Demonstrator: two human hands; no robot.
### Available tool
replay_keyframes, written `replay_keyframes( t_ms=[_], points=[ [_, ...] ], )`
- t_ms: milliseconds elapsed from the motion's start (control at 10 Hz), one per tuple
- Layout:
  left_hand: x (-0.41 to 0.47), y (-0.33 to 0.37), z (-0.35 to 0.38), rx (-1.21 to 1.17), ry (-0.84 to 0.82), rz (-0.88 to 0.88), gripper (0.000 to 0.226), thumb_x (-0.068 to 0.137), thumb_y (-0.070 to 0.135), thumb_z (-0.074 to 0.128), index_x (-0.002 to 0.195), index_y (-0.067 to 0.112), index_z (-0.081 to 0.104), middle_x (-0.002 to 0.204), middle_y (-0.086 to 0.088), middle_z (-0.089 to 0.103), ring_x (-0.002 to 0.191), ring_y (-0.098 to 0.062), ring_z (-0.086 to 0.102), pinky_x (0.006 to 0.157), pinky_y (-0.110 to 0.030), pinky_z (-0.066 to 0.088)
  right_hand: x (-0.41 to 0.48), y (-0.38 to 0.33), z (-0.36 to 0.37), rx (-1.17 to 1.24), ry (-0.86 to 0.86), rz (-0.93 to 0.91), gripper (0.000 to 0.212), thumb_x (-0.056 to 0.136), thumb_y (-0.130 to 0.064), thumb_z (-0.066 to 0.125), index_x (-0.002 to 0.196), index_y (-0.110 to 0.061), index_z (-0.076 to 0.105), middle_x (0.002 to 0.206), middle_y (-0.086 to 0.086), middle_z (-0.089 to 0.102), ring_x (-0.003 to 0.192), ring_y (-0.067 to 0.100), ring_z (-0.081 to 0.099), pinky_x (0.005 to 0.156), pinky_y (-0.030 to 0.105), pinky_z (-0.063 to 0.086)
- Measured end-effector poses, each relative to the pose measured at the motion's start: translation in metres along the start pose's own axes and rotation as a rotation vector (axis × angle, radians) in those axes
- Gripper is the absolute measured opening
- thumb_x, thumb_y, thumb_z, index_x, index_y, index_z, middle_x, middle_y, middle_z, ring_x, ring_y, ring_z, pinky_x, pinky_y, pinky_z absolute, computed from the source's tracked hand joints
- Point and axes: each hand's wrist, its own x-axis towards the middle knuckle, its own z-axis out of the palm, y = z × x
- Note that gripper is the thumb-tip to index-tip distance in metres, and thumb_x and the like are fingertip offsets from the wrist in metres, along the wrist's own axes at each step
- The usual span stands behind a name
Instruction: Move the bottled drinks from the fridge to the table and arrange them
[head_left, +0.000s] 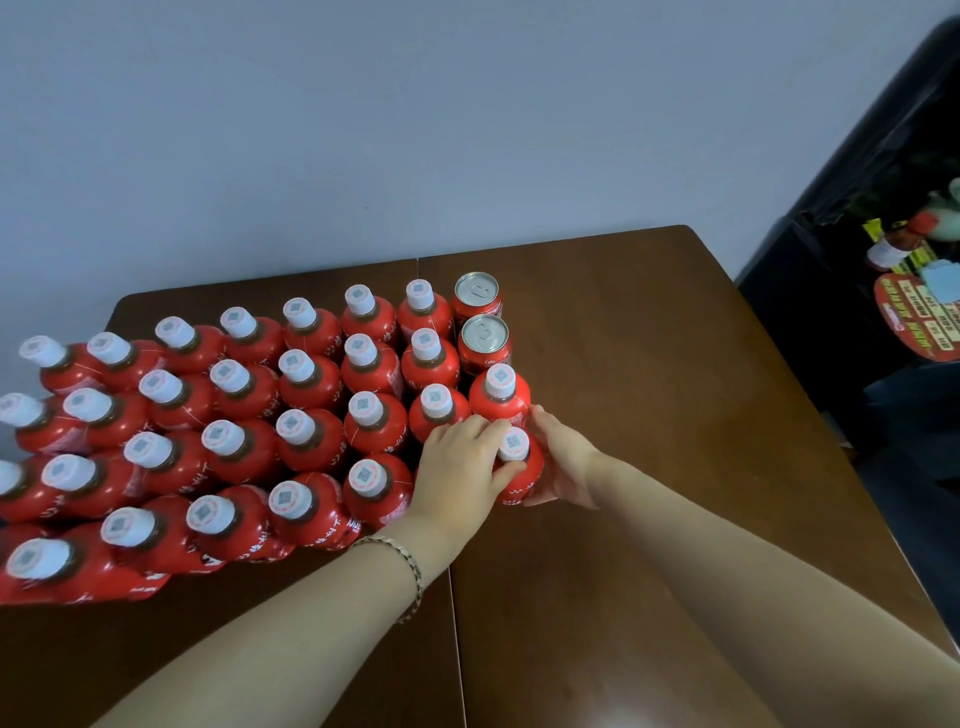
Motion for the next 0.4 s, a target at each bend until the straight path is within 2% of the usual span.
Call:
replay_keyframes(
  t_ms=[100, 200, 300, 400],
  points=[
    [0.003, 0.005, -0.002, 0.064, -0.089, -0.032, 0.045, 0.091, 0.036, 0.056, 0.132, 0.018, 0.050, 0.120, -0.001, 0.057, 0.113, -0.022, 0.053, 0.097, -0.033, 0.036, -0.005, 0.004, 0.000, -0.089, 0.044, 0.038, 0.050, 0.099, -0.050, 0.019, 0.129, -0.021, 0.047, 0.123, 0.011, 0.057, 0.109, 0.030, 0.058, 0.081, 0.043, 0.051],
    [0.005, 0.009, -0.011, 0.074, -0.188, -0.064, 0.043, 0.092, 0.034, 0.053, 0.132, 0.019, 0.047, 0.123, -0.002, 0.052, 0.117, -0.022, 0.048, 0.099, -0.032, 0.035, -0.015, 0.005, 0.001, -0.323, 0.236, 0.036, 0.039, 0.100, -0.039, 0.026, 0.105, -0.012, 0.055, 0.115, 0.016, 0.055, 0.099, 0.031, 0.059, 0.078, 0.041, 0.051],
    [0.000, 0.005, -0.031, 0.006, -0.200, -0.081, 0.039, 0.089, 0.022, 0.058, 0.127, 0.014, 0.051, 0.124, -0.005, 0.049, 0.117, -0.024, 0.045, 0.100, -0.034, 0.038, -0.036, 0.004, 0.000, -0.580, 0.349, -0.070, 0.018, 0.095, -0.015, 0.044, 0.078, -0.015, 0.051, 0.105, 0.017, 0.054, 0.080, 0.024, 0.050, 0.083, 0.037, 0.048],
    [-0.008, -0.006, -0.060, -0.164, -0.222, -0.165, 0.019, 0.087, 0.010, 0.056, 0.104, 0.005, 0.060, 0.107, -0.013, 0.057, 0.103, -0.026, 0.055, 0.078, -0.027, 0.040, -0.077, -0.006, 0.013, -0.709, 0.403, -0.039, 0.017, 0.092, -0.008, 0.042, 0.083, -0.004, 0.056, 0.074, 0.014, 0.064, 0.052, 0.019, 0.057, 0.059, 0.027, 0.048]
  ],
)
